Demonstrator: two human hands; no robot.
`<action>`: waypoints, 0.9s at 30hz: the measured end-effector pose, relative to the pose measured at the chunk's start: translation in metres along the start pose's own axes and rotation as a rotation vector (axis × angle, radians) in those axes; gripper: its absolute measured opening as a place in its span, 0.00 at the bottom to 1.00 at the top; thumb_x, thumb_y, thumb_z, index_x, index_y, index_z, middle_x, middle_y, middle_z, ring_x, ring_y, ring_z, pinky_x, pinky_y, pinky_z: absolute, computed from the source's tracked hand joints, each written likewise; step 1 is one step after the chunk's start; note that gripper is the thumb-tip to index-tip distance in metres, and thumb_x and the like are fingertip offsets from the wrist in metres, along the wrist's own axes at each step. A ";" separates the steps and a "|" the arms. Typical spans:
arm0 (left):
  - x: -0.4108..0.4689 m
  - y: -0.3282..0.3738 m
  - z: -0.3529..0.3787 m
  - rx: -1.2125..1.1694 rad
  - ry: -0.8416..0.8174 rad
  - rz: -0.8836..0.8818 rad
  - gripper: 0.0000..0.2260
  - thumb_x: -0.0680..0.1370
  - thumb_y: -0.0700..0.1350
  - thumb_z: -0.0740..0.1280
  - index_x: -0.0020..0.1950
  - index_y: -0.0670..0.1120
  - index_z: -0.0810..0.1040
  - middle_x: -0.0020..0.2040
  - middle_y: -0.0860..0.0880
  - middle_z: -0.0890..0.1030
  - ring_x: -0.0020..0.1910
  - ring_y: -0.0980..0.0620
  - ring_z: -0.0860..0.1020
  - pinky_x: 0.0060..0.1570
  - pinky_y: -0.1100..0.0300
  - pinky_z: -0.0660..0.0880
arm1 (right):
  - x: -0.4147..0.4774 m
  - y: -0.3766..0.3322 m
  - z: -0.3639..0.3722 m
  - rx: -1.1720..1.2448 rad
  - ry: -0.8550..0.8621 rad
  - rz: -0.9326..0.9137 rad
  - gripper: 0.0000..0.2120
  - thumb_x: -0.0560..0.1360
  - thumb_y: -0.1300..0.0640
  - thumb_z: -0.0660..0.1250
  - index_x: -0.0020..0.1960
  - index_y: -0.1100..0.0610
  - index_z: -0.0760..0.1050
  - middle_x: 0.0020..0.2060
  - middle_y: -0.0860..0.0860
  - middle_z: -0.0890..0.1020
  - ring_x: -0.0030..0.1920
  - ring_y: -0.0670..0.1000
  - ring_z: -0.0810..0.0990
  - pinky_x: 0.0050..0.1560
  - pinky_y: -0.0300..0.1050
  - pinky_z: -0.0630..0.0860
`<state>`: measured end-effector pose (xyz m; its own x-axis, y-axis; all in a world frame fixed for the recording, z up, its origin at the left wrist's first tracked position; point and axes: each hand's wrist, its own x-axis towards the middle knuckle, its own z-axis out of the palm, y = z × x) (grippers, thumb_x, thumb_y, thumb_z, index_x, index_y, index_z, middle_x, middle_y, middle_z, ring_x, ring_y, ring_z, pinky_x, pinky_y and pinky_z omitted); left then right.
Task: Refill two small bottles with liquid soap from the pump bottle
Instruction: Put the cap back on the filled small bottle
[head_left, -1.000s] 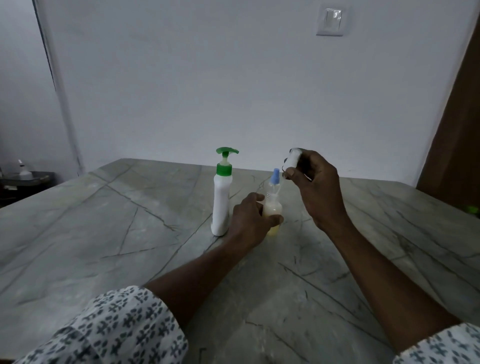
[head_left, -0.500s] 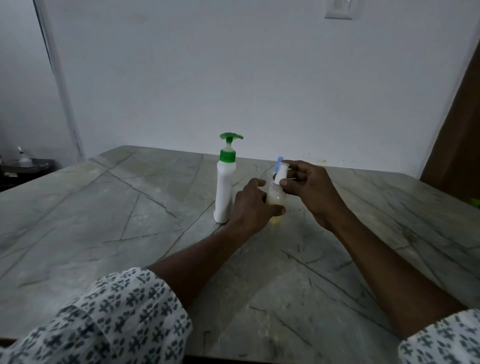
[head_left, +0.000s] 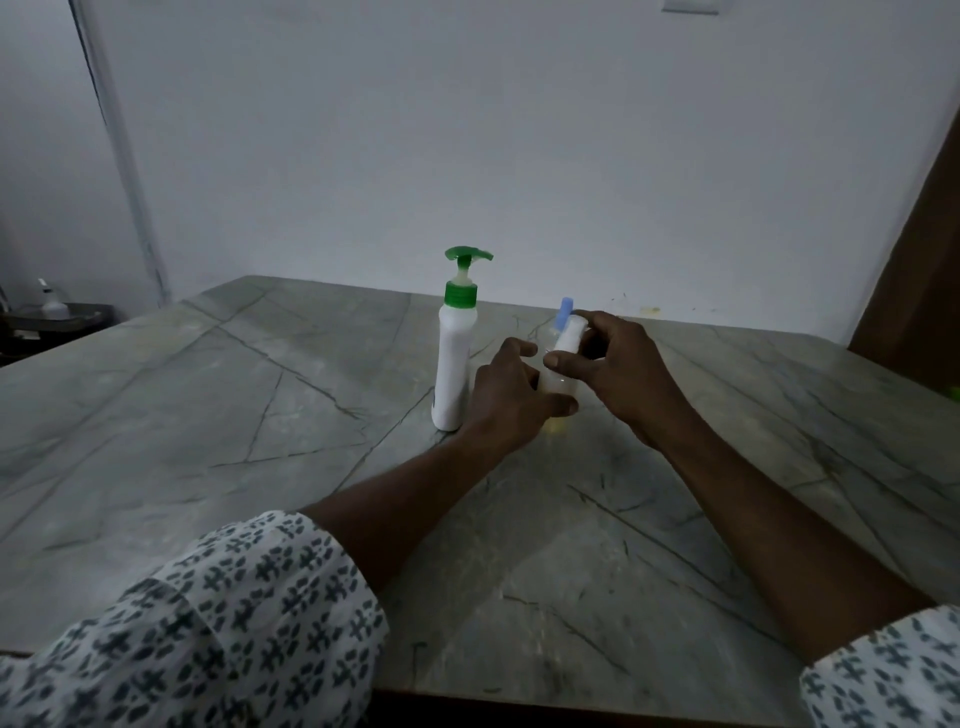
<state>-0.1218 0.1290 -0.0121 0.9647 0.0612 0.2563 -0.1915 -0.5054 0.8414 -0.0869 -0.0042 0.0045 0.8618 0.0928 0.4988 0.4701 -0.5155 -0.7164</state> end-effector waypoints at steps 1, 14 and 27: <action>0.001 0.000 0.000 -0.001 -0.001 0.000 0.35 0.71 0.46 0.79 0.73 0.47 0.67 0.63 0.45 0.81 0.60 0.47 0.80 0.59 0.54 0.76 | -0.001 0.000 0.001 -0.017 -0.018 0.005 0.25 0.69 0.50 0.76 0.62 0.59 0.76 0.53 0.55 0.82 0.50 0.55 0.81 0.56 0.54 0.79; 0.003 -0.003 0.001 -0.010 -0.005 -0.001 0.36 0.71 0.47 0.79 0.74 0.47 0.65 0.63 0.45 0.81 0.57 0.49 0.79 0.56 0.57 0.74 | 0.002 0.003 -0.010 0.069 -0.126 0.026 0.10 0.76 0.59 0.69 0.56 0.59 0.79 0.51 0.56 0.83 0.51 0.56 0.81 0.56 0.53 0.78; 0.003 -0.003 0.001 0.007 0.002 0.004 0.35 0.71 0.48 0.79 0.73 0.47 0.65 0.62 0.45 0.81 0.57 0.50 0.79 0.56 0.56 0.75 | 0.000 0.003 -0.010 0.080 -0.071 0.081 0.15 0.70 0.53 0.75 0.48 0.63 0.79 0.46 0.59 0.82 0.44 0.57 0.80 0.48 0.54 0.78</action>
<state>-0.1185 0.1295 -0.0145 0.9633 0.0610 0.2612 -0.1945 -0.5118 0.8368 -0.0869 -0.0138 0.0073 0.9076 0.1148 0.4039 0.4096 -0.4542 -0.7912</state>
